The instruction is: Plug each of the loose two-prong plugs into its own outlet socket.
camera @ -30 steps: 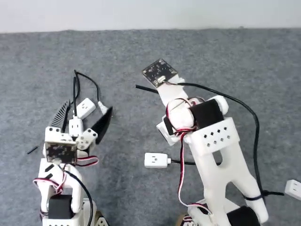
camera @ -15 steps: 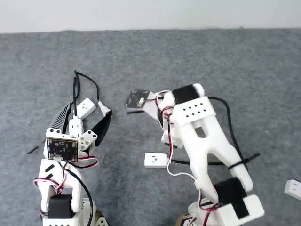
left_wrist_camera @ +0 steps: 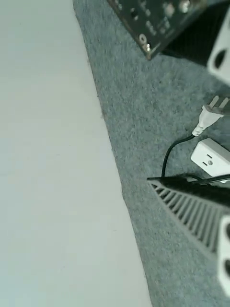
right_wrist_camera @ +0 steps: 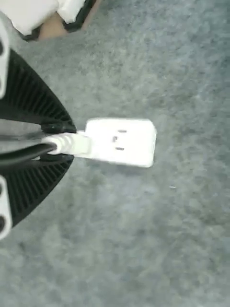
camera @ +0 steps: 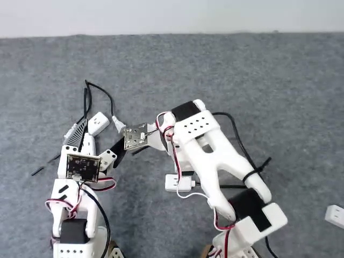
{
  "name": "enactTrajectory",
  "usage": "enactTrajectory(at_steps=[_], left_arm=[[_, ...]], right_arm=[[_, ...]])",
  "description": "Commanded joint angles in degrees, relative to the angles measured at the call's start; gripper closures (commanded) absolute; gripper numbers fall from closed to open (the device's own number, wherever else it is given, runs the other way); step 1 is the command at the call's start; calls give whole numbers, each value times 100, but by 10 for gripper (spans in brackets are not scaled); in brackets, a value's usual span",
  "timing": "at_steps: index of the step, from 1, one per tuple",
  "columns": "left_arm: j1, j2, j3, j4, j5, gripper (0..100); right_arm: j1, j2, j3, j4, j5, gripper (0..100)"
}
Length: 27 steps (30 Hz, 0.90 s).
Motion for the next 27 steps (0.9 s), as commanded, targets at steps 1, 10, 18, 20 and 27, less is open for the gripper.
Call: enactTrajectory(at_steps=[1,10,18,20,27], left_arm=[[35,-97,145,-615,-35,626],[26,-97,198,-651,-26,626],[26,-97,198,-659,-18,626],[26,-97,198,-659,-18,626],[26,-97,207,-659,-9,626]], right_arm=[[-224,-22,-325,-567,-1196,990],[-611,-31,-325,-453,-3763,991],[-576,-629,-527,752,-4580,991],[-602,-813,-510,831,-4985,991],[-602,-1042,-492,593,-7015,989]])
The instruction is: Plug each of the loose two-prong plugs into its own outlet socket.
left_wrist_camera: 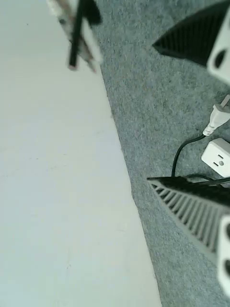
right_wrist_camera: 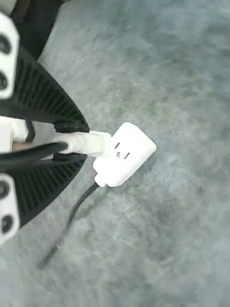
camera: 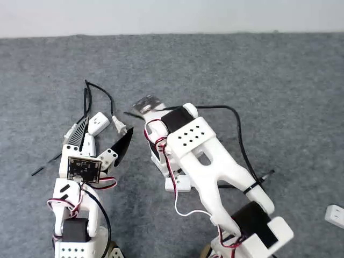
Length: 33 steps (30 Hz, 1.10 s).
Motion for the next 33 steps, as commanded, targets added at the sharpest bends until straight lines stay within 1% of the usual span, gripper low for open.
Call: enactTrajectory(at_steps=[1,5,8,12,15,19,22,26,33], left_arm=[[0,-97,-40,-185,0,626],[0,-97,-40,-185,-18,637],[0,-97,-40,-193,-26,665],[0,-97,-40,-202,-18,668],[0,-97,-40,-202,-18,668],[0,-97,-40,-202,-18,668],[0,-97,-40,-202,-26,668],[0,-97,-40,-202,-26,668],[0,-97,-40,-202,-26,668]], right_arm=[[-22,-303,-264,-119,-677,987],[4,-303,-9,-356,-668,991],[154,-365,615,-778,-668,991],[365,-356,1345,-1499,-853,991],[664,-356,1380,-1604,-1257,991],[752,-365,1389,-1578,-1292,991],[725,-365,1398,-1490,-1503,991],[426,-532,1319,-1130,-1565,991],[-242,-1560,1424,-1007,-1574,991]])
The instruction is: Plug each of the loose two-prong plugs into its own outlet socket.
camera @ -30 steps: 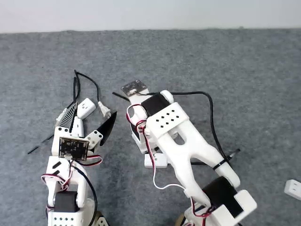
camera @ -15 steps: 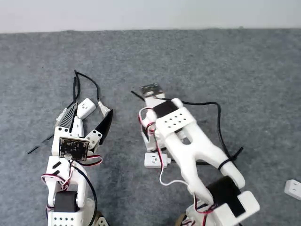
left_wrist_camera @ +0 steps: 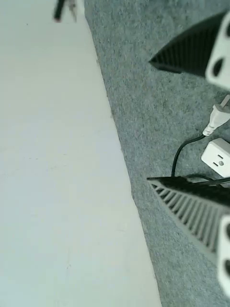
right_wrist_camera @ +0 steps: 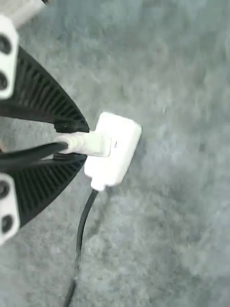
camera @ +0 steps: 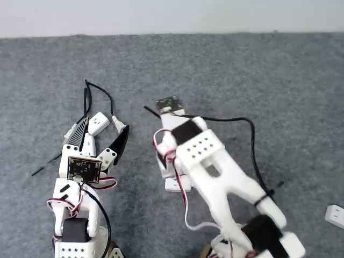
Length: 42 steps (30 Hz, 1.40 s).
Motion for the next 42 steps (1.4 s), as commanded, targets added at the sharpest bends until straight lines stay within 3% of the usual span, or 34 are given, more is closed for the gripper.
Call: enactTrajectory(at_steps=[1,24,42], left_arm=[[0,-97,-40,-202,-26,668],[0,-97,-31,-202,-26,668],[0,-97,-31,-202,-26,668]], right_arm=[[-286,-690,35,40,-62,991],[-66,-804,1160,-840,-589,991],[31,-787,1749,-1613,-589,991]])
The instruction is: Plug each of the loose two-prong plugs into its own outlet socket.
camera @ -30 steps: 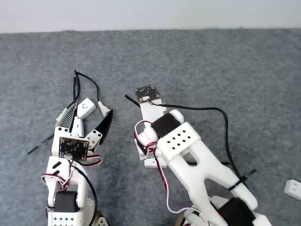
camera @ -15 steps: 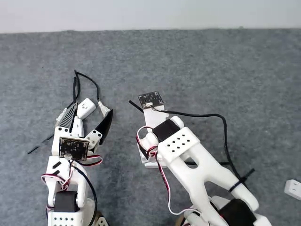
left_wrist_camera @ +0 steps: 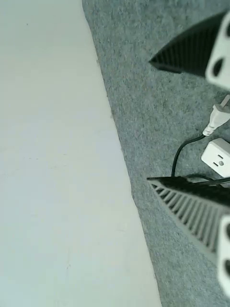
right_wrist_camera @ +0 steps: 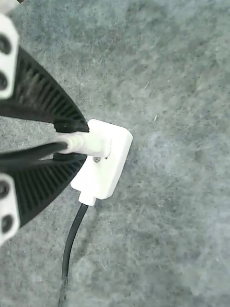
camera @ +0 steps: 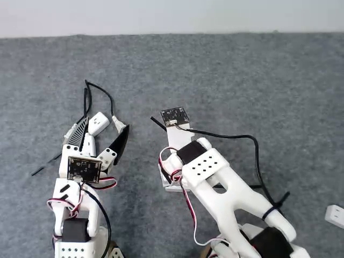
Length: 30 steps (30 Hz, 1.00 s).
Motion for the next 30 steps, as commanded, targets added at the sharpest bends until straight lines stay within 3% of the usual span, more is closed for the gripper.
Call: enactTrajectory(at_steps=[1,12,30], left_arm=[[0,-97,-31,-202,-26,668],[0,-97,-31,-202,-26,668],[0,-97,-31,-202,-26,668]], right_arm=[[48,-145,-18,-84,-70,991],[514,-163,-18,338,149,991],[198,-145,316,-233,149,991]])
